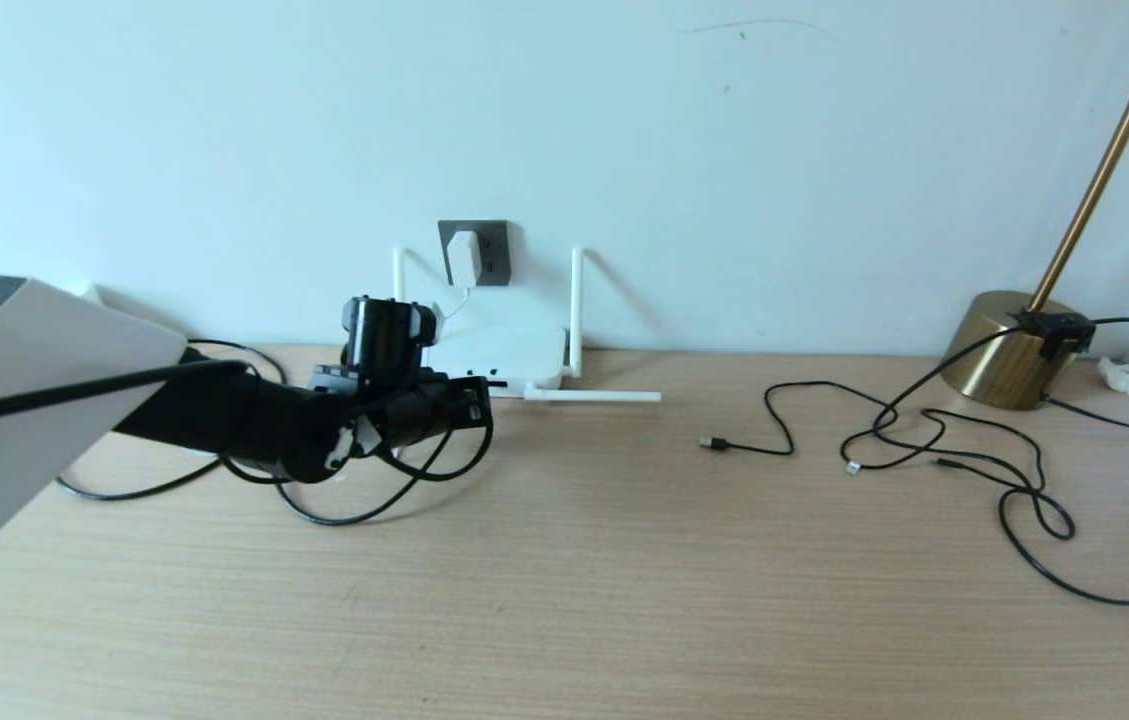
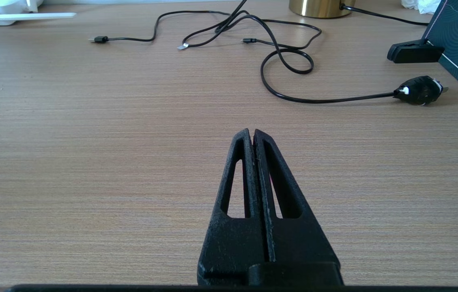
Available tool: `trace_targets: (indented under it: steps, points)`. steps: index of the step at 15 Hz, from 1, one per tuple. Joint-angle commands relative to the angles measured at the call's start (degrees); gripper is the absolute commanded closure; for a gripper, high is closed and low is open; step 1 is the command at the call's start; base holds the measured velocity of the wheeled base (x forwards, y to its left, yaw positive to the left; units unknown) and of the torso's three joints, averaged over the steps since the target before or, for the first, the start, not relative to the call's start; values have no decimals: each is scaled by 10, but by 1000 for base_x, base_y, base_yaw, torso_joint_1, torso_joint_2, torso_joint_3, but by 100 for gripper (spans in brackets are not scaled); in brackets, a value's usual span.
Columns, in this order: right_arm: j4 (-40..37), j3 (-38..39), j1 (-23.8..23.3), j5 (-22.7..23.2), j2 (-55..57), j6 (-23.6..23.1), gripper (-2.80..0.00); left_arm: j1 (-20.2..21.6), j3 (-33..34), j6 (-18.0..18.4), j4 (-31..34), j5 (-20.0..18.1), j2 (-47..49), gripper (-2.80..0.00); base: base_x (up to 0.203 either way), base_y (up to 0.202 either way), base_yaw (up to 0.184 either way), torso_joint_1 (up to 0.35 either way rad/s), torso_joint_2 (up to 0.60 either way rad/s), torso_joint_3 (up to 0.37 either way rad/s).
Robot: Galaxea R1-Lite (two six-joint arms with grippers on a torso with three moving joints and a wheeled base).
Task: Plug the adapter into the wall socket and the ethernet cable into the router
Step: Align cable and router interface
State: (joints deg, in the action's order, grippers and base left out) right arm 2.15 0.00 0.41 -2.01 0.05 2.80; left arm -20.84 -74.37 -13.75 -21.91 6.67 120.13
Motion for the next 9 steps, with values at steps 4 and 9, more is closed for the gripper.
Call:
trace_targets:
  steps: [4, 9]
  points:
    - [1, 6, 0, 0, 0, 0, 0, 9, 30, -2, -33, -11, 0, 0, 0, 0, 0, 0, 0, 0]
    - [1, 6, 0, 0, 0, 0, 0, 9, 45, -2, -46, -10, -5, 0, 0, 0, 0, 0, 0, 0]
